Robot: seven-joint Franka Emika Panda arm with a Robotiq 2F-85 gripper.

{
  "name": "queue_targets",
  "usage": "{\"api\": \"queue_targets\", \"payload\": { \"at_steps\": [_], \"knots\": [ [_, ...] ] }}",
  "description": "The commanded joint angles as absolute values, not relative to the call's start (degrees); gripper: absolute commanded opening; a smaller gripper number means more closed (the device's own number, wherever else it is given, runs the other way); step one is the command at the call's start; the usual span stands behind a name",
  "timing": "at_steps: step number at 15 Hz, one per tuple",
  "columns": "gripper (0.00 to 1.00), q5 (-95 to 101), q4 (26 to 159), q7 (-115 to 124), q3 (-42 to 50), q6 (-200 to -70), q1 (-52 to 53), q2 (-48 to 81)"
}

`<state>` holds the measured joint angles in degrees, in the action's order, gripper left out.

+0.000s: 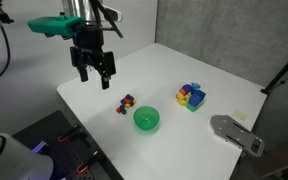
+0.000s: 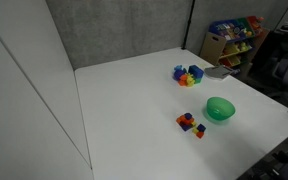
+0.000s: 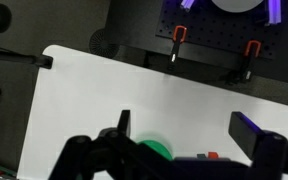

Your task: Put one small purple block in the green bowl

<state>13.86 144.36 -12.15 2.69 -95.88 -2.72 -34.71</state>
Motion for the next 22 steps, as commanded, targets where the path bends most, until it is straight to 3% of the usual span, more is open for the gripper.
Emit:
{"api": "queue_targets", "payload": {
  "at_steps": [1,22],
  "knots": [
    [1.0,13.7,142.9,-10.8,2.6,-99.7,-1.0,-30.7],
    [1.0,5.3,136.1,-0.4,-3.6,-138.0,4.4,4.3]
  ]
}}
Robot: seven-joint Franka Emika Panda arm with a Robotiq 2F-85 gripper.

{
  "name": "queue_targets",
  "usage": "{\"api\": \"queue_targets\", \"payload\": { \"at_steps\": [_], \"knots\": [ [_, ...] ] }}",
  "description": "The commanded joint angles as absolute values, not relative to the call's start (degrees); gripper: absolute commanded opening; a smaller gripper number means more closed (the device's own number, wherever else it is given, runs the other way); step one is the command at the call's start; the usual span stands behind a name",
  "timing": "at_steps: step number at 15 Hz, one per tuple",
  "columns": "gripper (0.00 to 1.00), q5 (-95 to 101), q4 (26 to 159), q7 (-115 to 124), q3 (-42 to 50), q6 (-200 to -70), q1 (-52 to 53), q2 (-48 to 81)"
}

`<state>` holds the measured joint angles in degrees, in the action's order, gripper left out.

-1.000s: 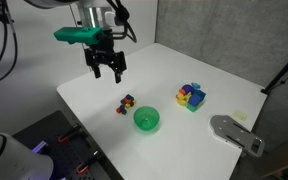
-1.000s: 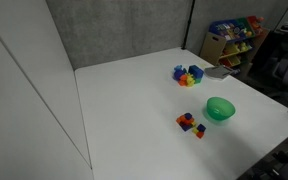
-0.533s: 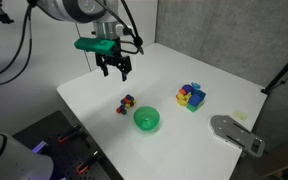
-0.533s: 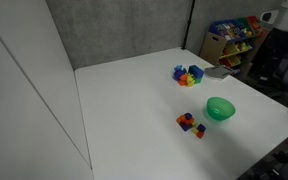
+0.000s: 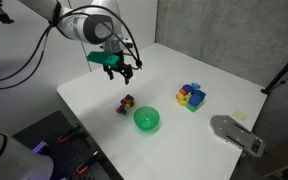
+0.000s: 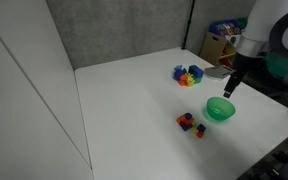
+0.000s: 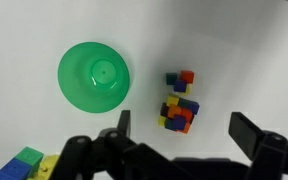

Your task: Put one small purple block in the green bowl

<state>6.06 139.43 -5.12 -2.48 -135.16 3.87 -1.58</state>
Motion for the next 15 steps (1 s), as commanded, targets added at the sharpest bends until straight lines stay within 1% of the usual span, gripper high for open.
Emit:
{"api": "queue_targets", "payload": {
  "at_steps": [1,4,7,8,11,15],
  "knots": [
    [1.0,5.6,135.6,1.7,-3.9,-139.5,4.7,6.4],
    [1.0,6.3,133.8,7.0,-3.9,-143.7,5.7,11.7],
    [1.0,7.1,132.5,10.5,-3.0,-145.2,6.8,14.0],
    [1.0,6.0,134.5,7.5,-3.6,-145.2,6.3,12.8],
    [1.0,6.0,133.4,8.7,-3.3,-145.3,6.5,13.9],
    [1.0,5.2,131.2,8.4,-3.2,-149.1,6.1,19.2]
  ]
}}
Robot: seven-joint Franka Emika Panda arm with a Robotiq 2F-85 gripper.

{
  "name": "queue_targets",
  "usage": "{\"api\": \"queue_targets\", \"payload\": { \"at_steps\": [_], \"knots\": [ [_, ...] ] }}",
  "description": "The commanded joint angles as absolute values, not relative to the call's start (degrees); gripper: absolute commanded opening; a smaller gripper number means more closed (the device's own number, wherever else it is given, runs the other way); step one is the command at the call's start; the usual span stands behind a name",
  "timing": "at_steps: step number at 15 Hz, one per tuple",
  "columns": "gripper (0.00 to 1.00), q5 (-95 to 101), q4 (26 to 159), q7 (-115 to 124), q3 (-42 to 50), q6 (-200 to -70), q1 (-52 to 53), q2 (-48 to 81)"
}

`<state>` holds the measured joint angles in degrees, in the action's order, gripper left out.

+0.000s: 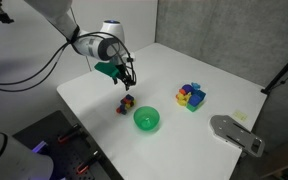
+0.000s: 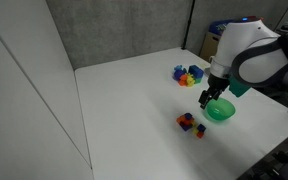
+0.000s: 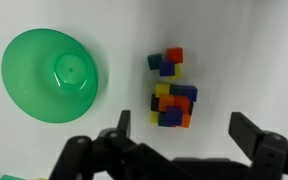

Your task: Put one small purple block in the green bowl

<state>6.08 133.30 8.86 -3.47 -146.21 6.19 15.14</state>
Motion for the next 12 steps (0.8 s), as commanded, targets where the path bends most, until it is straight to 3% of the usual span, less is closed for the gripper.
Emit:
{"api": "queue_targets", "payload": {
  "at_steps": [1,12],
  "knots": [
    [1.0,5.2,130.8,8.4,-3.1,-150.2,6.2,20.5],
    [1.0,4.7,123.7,8.6,-2.1,-160.9,8.3,34.2]
  ]
}}
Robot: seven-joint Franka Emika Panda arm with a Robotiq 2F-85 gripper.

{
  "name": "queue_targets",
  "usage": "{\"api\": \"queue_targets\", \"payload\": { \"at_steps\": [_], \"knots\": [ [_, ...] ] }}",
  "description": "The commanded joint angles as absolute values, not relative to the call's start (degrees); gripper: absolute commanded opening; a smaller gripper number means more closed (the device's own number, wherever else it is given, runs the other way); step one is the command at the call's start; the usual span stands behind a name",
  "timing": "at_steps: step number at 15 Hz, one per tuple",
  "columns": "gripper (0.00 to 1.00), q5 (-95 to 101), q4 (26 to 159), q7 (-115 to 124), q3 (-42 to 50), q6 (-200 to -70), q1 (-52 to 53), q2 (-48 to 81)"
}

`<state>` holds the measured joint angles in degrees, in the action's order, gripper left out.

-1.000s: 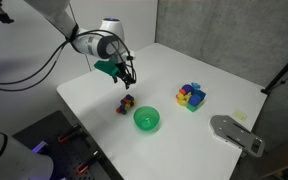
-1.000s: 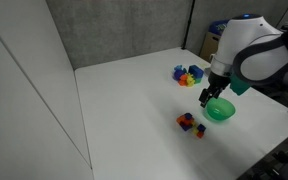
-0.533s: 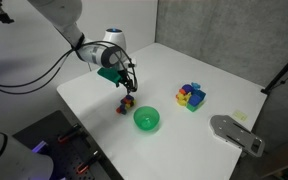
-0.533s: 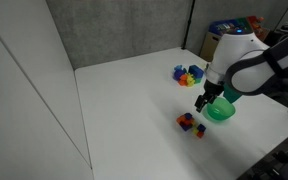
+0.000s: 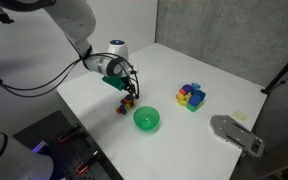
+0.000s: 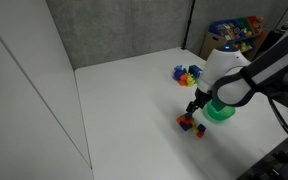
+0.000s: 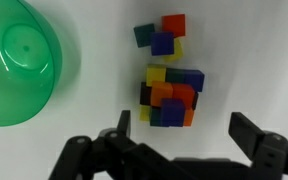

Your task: Put one small purple block in the green bowl

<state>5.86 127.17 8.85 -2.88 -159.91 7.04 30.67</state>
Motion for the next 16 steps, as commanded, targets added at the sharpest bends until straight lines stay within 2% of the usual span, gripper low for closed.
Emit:
{"api": "queue_targets", "payload": {
  "at_steps": [1,8,9,11,13,16],
  "knots": [
    [1.0,4.7,123.0,8.6,-2.1,-161.1,8.6,35.2],
    [1.0,4.7,117.2,9.3,-0.5,-160.8,10.9,40.6],
    [0.75,4.6,116.7,9.3,-0.4,-160.4,10.9,41.0],
    [0.66,4.5,116.1,9.2,-0.4,-159.6,10.9,41.4],
    [0.47,4.4,116.0,9.2,-0.2,-158.9,11.0,41.2],
    [0.25,4.1,116.0,9.1,-0.3,-157.7,10.7,40.2]
  ]
}}
